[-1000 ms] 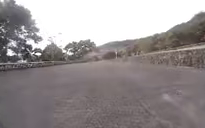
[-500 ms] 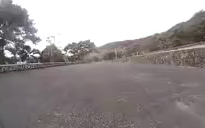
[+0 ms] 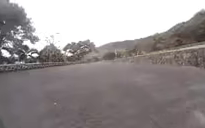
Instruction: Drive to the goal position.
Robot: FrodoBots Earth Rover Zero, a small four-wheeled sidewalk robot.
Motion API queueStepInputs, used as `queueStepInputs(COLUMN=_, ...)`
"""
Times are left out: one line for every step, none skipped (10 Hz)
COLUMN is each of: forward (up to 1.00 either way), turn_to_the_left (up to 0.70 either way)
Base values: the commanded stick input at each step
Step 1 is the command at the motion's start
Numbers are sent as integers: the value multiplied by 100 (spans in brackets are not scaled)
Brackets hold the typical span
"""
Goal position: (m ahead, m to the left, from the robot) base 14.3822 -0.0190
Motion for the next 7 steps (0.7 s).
queueStepInputs(forward=70, turn_to_the_left=0)
queueStepInputs(forward=70, turn_to_the_left=0)
queueStepInputs(forward=70, turn_to_the_left=0)
queueStepInputs(forward=70, turn_to_the_left=0)
queueStepInputs(forward=70, turn_to_the_left=0)
queueStepInputs(forward=70, turn_to_the_left=0)
queueStepInputs(forward=70, turn_to_the_left=0)
